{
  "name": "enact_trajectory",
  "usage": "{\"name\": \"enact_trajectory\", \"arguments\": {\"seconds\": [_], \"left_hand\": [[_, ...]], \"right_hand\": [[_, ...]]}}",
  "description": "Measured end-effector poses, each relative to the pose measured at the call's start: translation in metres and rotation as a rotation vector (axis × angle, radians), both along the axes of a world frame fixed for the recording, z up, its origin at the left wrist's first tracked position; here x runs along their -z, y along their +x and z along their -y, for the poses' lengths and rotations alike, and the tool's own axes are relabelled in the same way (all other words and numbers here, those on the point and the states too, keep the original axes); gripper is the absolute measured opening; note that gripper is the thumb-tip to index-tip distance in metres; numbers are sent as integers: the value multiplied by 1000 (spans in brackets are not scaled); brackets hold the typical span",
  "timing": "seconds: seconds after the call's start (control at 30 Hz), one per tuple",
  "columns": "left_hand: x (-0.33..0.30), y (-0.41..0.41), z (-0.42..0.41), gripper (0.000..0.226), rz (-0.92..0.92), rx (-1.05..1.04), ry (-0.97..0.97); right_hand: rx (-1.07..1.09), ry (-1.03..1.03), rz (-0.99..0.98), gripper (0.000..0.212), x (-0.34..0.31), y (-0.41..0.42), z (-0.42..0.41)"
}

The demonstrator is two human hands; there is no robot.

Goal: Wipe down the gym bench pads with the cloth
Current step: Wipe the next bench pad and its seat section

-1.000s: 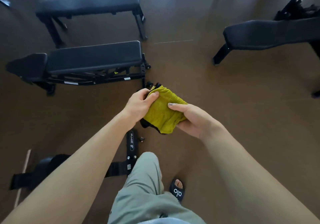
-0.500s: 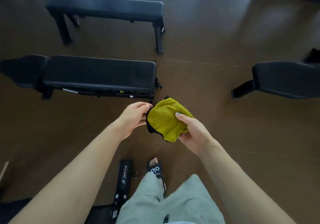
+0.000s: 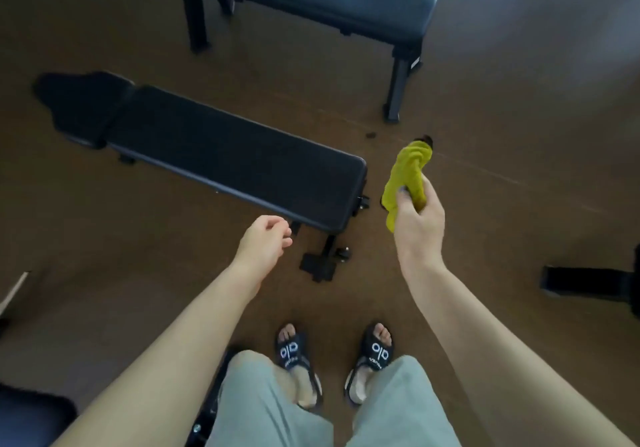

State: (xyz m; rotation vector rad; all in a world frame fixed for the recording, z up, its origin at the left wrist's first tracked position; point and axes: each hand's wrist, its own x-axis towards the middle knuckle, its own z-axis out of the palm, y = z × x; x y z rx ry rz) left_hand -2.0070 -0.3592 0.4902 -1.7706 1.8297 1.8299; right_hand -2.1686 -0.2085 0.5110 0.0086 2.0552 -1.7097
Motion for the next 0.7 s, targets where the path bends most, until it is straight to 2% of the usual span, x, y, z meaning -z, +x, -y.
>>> {"name": "enact_trajectory", "arguments": {"seconds": [0.1,0.17,0.27,0.3,0.4,0.5,0.63,0.7], "left_hand": [[55,-24,30,23,68,-51,-80],[102,-37,49,33,105,-43,-131],[184,-55,79,44,117,-16,-235],[211,-61,88,49,123,-33,-274],[286,-77,105,62,189,-101,-420],[344,-95,103,64,238,-104,-651],[387,-114,89,52,113,-297,-943],[394,-119,92,48,58,-401,-989]], "right_hand": [[-279,201,-386,51,62,-27,37],[-547,375,-611,57,124,-37,59],[-1022,714,-707,65,220,-40,81],[-1089,765,-736,66,247,-41,88],[-1068,760,-916,66,306,-54,116],[-1131,804,-1023,66,344,-67,149],[-1154,764,-1138,66,361,-70,164],[-1158,708,-1208,65,365,-78,170]]}}
